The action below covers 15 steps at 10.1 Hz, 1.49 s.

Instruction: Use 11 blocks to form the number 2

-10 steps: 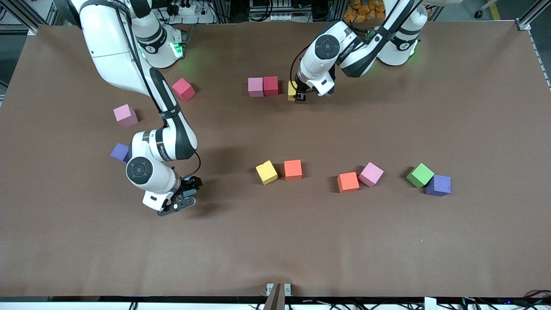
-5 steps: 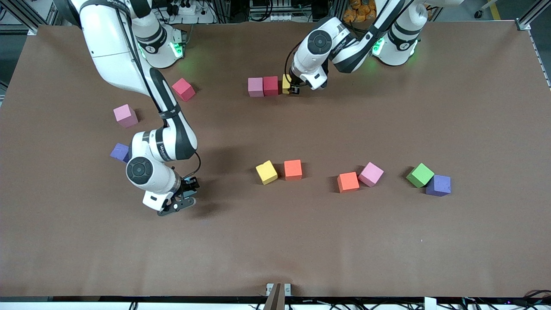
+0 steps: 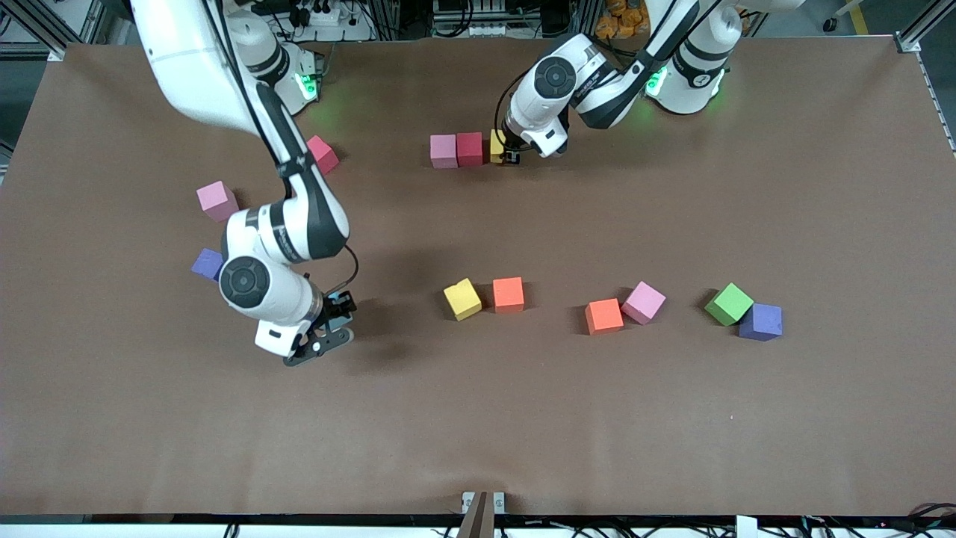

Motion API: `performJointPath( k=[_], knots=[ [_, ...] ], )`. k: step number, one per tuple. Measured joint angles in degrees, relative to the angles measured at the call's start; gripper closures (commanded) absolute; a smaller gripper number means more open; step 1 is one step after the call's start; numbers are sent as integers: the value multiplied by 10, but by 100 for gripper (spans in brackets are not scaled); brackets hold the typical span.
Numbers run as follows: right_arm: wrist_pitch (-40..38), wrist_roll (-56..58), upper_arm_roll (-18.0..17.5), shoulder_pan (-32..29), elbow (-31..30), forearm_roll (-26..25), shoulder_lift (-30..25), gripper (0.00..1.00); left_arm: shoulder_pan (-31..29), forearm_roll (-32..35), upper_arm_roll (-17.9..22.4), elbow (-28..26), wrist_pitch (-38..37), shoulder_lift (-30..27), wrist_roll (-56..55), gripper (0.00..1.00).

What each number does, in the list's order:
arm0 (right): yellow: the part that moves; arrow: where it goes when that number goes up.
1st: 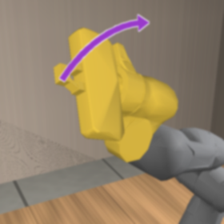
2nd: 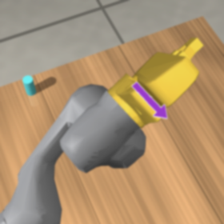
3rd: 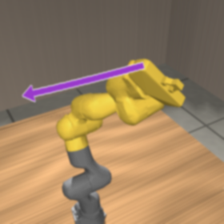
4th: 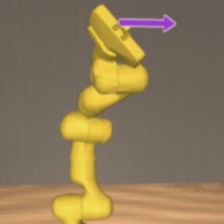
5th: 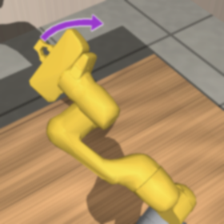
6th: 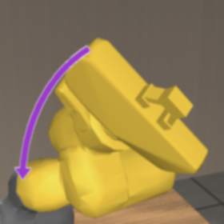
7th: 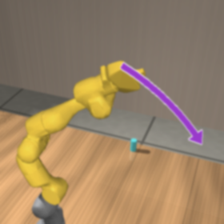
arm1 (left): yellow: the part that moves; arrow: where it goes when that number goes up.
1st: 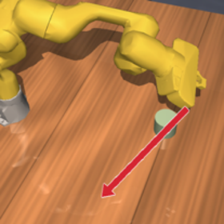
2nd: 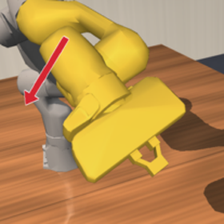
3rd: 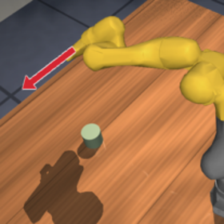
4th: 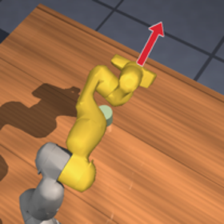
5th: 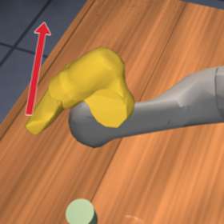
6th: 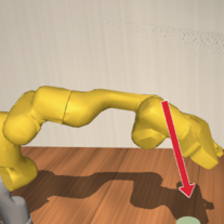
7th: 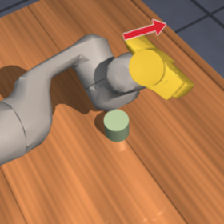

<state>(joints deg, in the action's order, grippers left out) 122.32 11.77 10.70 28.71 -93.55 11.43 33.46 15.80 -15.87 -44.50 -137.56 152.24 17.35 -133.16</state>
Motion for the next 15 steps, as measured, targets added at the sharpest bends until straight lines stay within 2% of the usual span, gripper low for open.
performJointPath(
  k=[2, 6, 15],
  knots=[
    [-21, -43, 0, 31, -1, 0, -28, 100, 7, -1, 0, -1, 6, 4, -10, 83],
    [-26, -153, -2, 80, -1, 0, -34, 100, 23, -1, 0, -3, 17, 8, -26, 83],
    [-27, -180, -6, 85, -1, 11, -44, 100, 27, -1, 4, -8, 30, 17, -32, 82]
  ],
)
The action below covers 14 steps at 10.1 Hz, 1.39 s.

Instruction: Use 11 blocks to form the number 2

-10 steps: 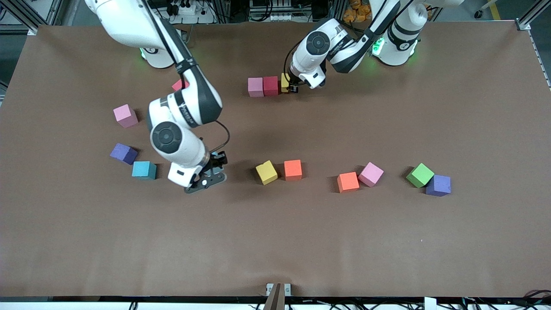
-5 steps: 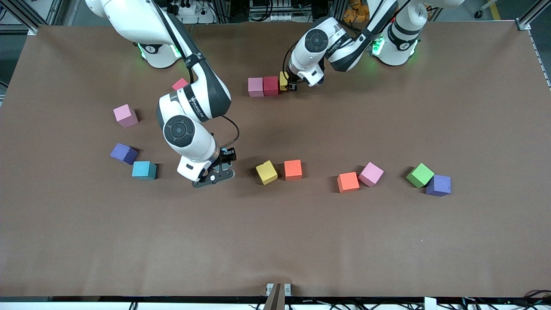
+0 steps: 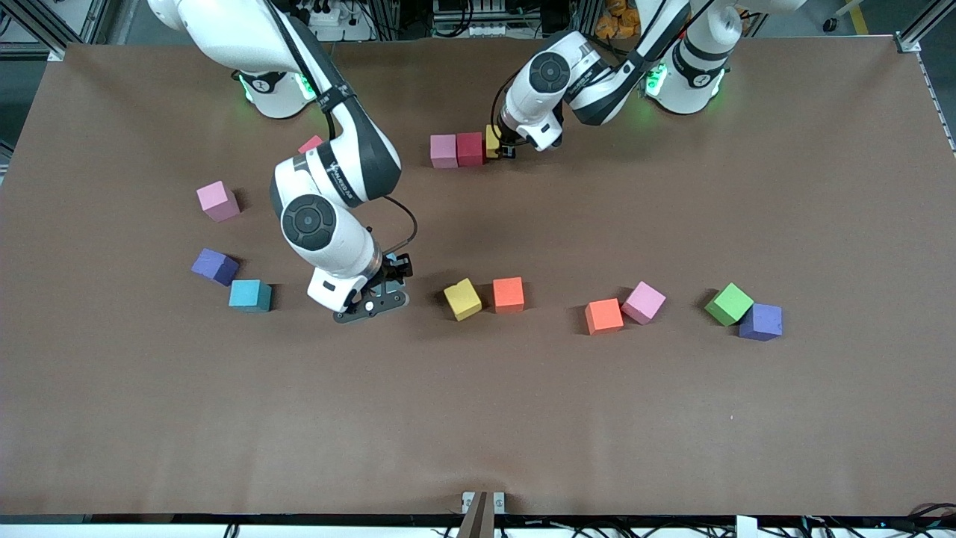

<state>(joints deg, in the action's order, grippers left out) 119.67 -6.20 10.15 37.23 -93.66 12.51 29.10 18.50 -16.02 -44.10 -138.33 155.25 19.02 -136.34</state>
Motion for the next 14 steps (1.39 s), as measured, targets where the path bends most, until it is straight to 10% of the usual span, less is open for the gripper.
performJointPath(
  k=[14],
  knots=[
    [-3, -1, 0, 0, 0, 0, -3, 100, 25, 0, 33, 0, 28, 23, 0, 81]
  ],
)
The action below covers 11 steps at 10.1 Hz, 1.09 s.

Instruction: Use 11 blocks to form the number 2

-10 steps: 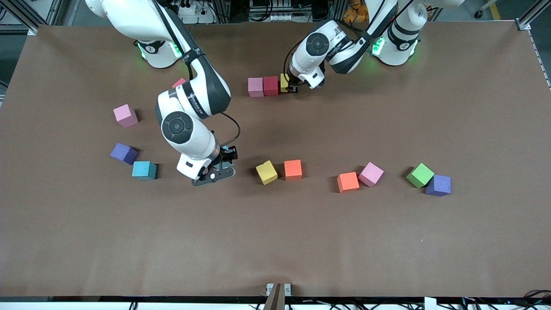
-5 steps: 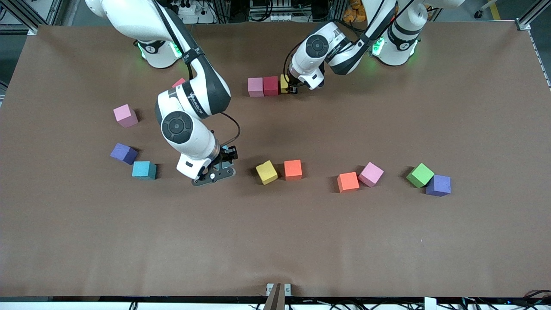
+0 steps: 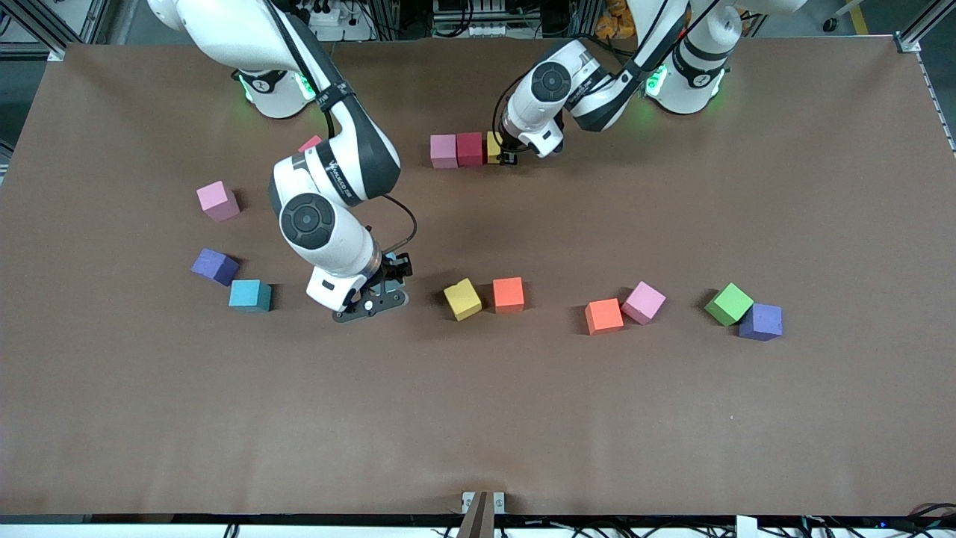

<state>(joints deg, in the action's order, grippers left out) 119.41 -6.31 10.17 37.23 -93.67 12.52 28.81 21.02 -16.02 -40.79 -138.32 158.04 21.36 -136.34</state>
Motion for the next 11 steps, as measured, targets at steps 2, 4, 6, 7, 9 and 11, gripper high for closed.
performJointPath(
  k=[2, 4, 6, 7, 9, 11],
  knots=[
    [0, 0, 0, 0, 0, 0, 0, 100, 2, 0, 2, 1, 1, 0, 0, 81],
    [-1, 0, 0, 0, -1, 0, 0, 100, 6, 0, 2, 3, 2, 0, 0, 81],
    [-1, 0, 0, 0, -1, 0, 0, 100, 9, 0, 2, 4, 2, 0, 0, 80],
    [-1, 0, 0, 0, -1, 0, 0, 100, 11, 0, 3, 4, 2, 1, 0, 79],
    [-1, 0, 0, 0, -1, 0, 0, 100, 16, 0, 7, 4, 2, 2, 0, 78],
    [-1, 0, 0, 0, -1, 0, 0, 100, 23, 0, 14, 9, 3, 9, 0, 74]
  ],
)
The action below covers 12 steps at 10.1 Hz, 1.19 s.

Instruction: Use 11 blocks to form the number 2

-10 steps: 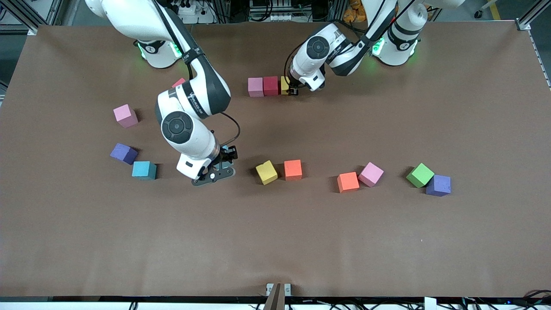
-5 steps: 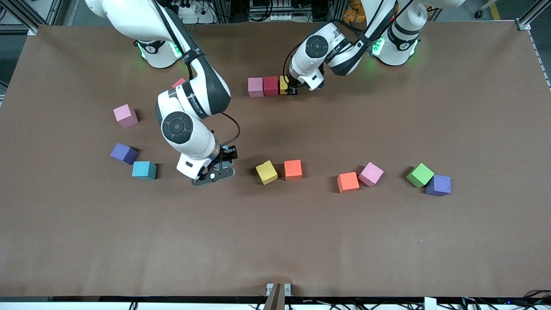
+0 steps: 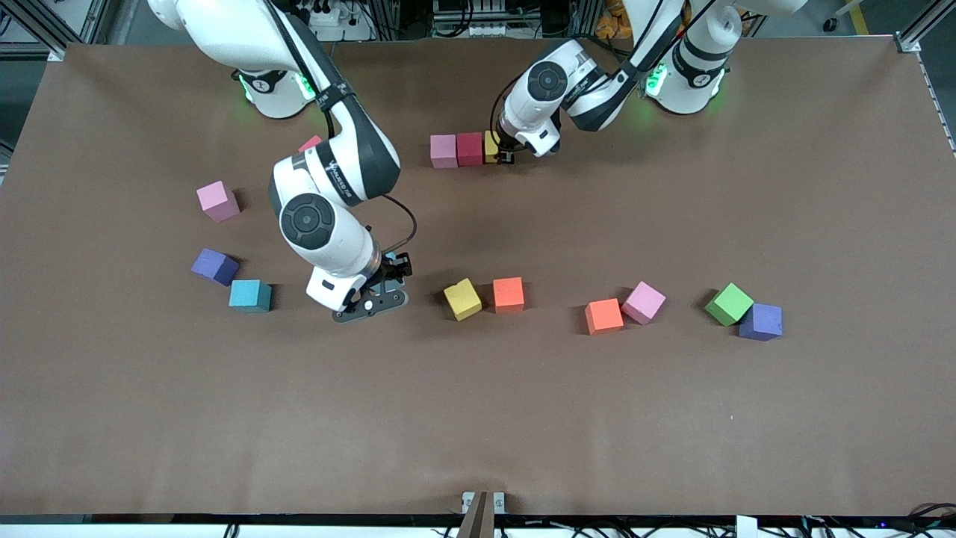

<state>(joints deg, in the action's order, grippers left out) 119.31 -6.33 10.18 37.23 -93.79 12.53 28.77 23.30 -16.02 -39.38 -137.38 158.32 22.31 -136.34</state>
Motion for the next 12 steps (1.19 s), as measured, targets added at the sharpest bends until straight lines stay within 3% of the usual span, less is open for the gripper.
performJointPath(
  k=[1, 3, 4, 9, 12],
  knots=[
    [0, 0, 0, 0, -1, 0, 0, 100, 1, 0, 3, 2, 0, 3, 0, 68],
    [0, 0, 0, 0, -3, 0, 0, 100, 2, 0, 5, 5, 0, 5, 0, 32],
    [0, 0, 0, 0, -4, 0, 0, 100, 5, 0, 6, 5, 0, 5, 0, 0],
    [0, 0, 0, 0, -4, 0, 0, 100, 12, 0, 7, 9, 0, 6, 3, 0],
    [0, 0, 0, 0, -4, 0, -1, 100, 9, 34, 9, 10, -19, 0, 12, 0]
  ],
)
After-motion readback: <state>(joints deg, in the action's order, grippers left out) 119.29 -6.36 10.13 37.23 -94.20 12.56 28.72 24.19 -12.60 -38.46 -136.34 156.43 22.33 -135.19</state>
